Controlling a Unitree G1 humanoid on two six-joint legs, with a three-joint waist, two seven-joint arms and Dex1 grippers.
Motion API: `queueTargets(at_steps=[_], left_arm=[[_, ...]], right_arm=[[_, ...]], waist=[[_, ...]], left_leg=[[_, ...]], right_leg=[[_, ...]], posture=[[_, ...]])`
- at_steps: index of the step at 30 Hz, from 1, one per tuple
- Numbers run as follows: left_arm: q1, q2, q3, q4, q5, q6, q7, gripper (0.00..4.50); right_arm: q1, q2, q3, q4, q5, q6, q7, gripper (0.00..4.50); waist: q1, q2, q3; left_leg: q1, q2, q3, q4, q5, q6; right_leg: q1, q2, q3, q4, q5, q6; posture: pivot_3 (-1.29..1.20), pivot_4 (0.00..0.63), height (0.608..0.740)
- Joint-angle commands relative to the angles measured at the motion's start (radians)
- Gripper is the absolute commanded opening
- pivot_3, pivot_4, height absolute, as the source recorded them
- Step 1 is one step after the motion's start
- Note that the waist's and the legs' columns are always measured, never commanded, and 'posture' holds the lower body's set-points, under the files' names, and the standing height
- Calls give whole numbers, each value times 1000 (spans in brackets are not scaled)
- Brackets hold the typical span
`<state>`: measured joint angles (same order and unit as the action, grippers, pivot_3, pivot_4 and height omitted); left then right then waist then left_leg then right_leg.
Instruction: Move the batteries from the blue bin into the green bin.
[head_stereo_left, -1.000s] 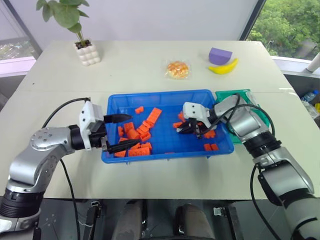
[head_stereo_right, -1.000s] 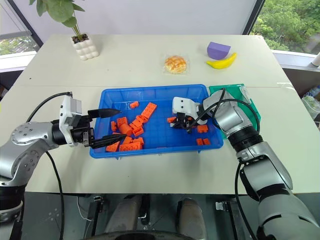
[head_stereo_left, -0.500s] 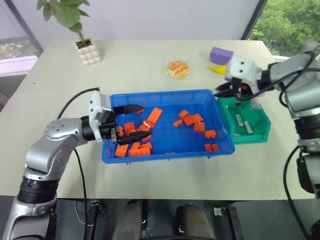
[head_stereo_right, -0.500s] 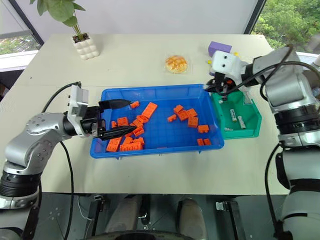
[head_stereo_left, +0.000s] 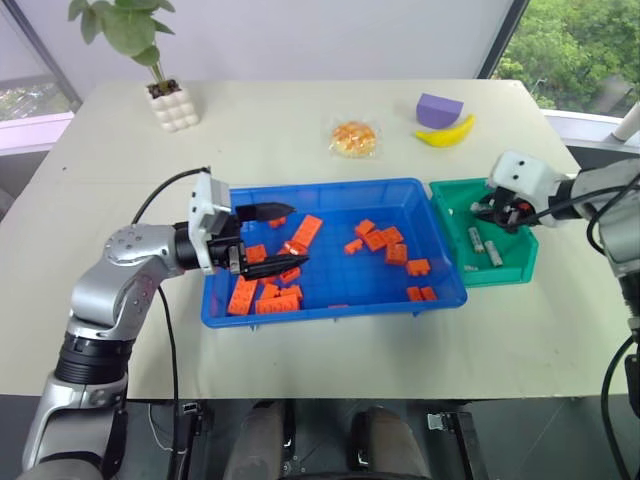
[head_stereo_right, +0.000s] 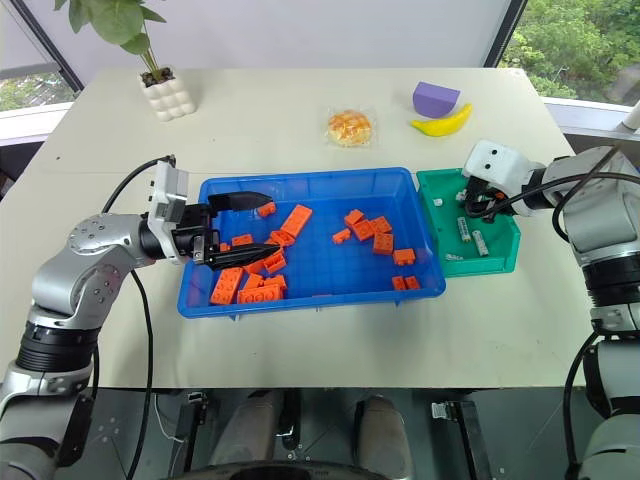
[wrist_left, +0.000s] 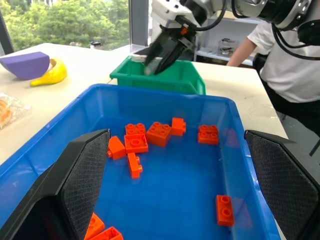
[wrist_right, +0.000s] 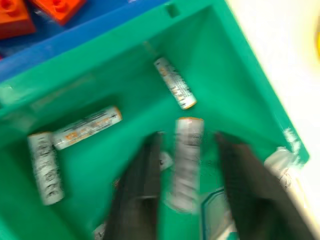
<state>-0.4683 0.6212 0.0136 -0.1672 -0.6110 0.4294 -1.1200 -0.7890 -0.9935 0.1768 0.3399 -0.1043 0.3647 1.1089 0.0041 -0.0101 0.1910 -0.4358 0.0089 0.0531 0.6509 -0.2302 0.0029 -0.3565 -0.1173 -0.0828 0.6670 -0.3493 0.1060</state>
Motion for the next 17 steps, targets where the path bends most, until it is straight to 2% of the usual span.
queueTargets(at_steps=[1,3,5,10,14,17], left_arm=[[-8,10,22,-13,4,-16,3,4500],[-3,11,34,-12,5,-17,12,4500],[-2,8,60,4,13,-33,35,4500],[-7,23,212,74,42,-107,167,4500],[14,61,341,110,70,-137,281,4500],[63,87,409,146,126,-185,355,4500]], right_arm=[[-32,12,-43,7,-3,-8,-51,3507],[-43,18,-43,13,-9,-12,-71,4445],[-69,37,-58,42,-8,-21,-118,4445],[-175,150,-225,239,65,-108,-408,4445],[-183,191,-334,419,99,-234,-599,4445],[-162,197,-358,521,92,-333,-696,4445]], waist=[[0,0,0],[0,0,0],[0,0,0],[-9,0,0],[-11,-1,0],[-14,-1,0]], left_leg=[[0,0,0,0,0,0],[0,0,0,0,0,0],[0,0,0,0,0,0],[0,0,0,0,0,-1],[0,-1,-1,-1,0,-1],[0,-1,-1,-1,0,-1]], right_leg=[[0,0,0,0,0,0],[0,0,0,0,0,0],[0,0,0,0,0,0],[0,0,0,0,0,0],[1,-1,-1,-1,0,0],[1,-1,-1,-1,0,0]], posture=[[0,150,739],[0,150,739],[0,150,739],[0,150,739],[0,150,739],[0,150,739]])
